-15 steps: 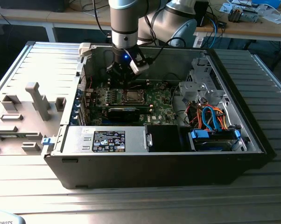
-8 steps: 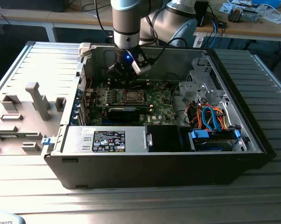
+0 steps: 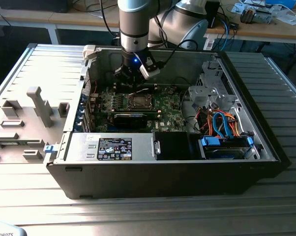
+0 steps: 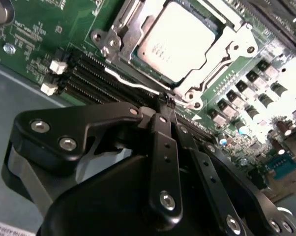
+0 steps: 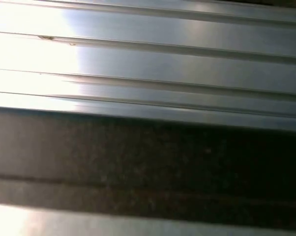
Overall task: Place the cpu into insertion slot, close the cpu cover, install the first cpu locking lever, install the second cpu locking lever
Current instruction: 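Install the first cpu locking lever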
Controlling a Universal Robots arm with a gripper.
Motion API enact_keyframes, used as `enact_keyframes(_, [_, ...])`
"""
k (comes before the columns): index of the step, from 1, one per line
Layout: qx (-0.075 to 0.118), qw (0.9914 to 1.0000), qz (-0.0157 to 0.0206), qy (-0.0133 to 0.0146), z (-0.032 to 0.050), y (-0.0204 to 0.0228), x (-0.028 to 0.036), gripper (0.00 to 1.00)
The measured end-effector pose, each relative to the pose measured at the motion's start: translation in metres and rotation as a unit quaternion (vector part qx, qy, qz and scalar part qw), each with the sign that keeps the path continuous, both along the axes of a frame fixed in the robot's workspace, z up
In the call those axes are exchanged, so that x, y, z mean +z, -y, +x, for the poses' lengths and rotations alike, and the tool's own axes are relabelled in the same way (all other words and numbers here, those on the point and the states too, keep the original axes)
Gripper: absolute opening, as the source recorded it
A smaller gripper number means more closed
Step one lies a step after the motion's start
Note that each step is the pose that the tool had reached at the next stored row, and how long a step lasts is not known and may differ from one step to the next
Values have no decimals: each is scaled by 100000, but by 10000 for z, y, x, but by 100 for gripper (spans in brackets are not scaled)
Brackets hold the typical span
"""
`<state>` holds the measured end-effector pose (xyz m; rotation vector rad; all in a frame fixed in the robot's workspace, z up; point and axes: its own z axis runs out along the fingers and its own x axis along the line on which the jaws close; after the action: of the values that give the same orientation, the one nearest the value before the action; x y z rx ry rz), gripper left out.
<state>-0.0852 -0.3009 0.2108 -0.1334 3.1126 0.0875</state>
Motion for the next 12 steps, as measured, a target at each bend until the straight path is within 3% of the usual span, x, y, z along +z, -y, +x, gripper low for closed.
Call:
enact_keyframes(2, [9, 100000, 10, 151, -15, -1, 67, 11])
enact_keyframes(4, [7, 99999, 12, 373, -52, -1, 89, 11])
enact_keyframes(8, [4, 99999, -7, 420, -129, -6, 86, 11])
enact_keyframes(12, [0, 99999, -1, 432, -170, -74, 75, 11])
